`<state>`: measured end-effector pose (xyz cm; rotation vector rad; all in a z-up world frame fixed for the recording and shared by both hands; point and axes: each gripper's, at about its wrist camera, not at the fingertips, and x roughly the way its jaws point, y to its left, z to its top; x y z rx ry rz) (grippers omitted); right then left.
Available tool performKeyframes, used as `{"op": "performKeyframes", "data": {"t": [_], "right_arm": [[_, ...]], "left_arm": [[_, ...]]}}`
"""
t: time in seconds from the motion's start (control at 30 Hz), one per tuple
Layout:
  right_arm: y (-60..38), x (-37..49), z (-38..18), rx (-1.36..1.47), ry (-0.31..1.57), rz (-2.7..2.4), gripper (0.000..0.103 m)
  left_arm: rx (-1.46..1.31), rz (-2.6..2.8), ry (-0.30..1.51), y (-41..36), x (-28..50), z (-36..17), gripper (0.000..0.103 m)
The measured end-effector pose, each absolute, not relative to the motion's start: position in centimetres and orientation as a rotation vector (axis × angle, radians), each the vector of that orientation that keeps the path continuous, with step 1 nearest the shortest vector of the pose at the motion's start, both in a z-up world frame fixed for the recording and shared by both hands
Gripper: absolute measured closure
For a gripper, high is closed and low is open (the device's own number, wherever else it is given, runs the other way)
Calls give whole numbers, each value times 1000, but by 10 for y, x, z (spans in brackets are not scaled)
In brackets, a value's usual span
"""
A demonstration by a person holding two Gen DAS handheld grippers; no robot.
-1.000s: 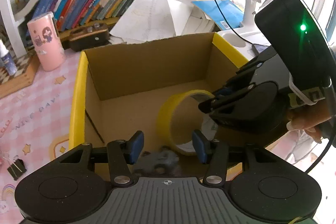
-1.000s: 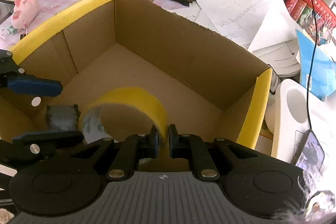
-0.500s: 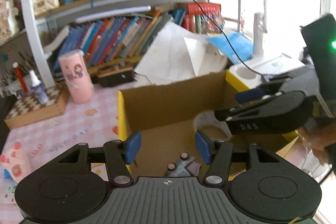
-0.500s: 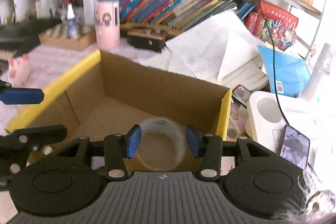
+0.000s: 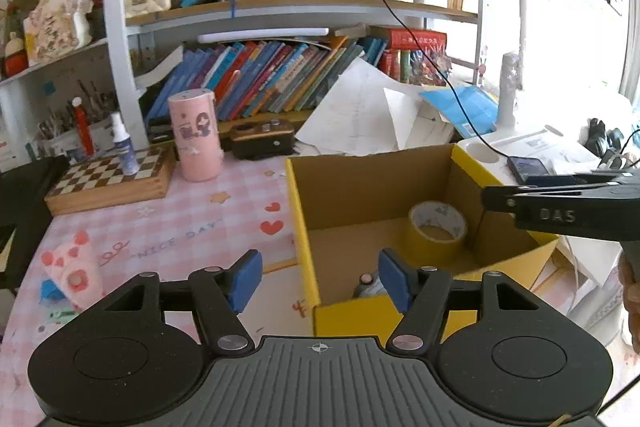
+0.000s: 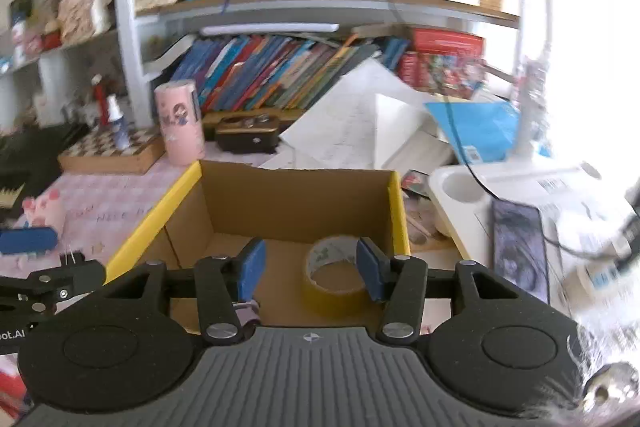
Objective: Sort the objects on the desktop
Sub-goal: 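Withdraw both tools from the box toward the remaining desk objects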
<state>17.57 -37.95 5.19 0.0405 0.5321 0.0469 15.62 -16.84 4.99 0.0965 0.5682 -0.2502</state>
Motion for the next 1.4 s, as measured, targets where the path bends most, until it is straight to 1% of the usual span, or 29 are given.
{"op": "performKeyframes", "data": {"t": [0.2,0.4,0.47,0.73,0.97,1.17,1.33,1.4], "right_arm": [[-362,139,46,182,547,-27,55],[-324,108,38,85,544,-59,55],[-317,100,36,88,557,-61,55],[-278,65,29,80,592,-45,55],[-238,44,17,0,629,-16,54],[-209,33,15,-5,639,20,49],[-187,30,13,4,654,44,37],[-179,30,11,12,668,54,35]], "left_arm": [[94,-251,566,-144,131,45,37],[78,-228,594,-116,110,34,37],[70,-222,600,-107,102,31,35],[59,-205,642,-74,72,24,34],[40,-173,697,-41,54,15,33],[28,-114,739,-12,44,8,33],[23,-91,757,9,37,5,29],[29,-80,764,17,35,4,29]]}}
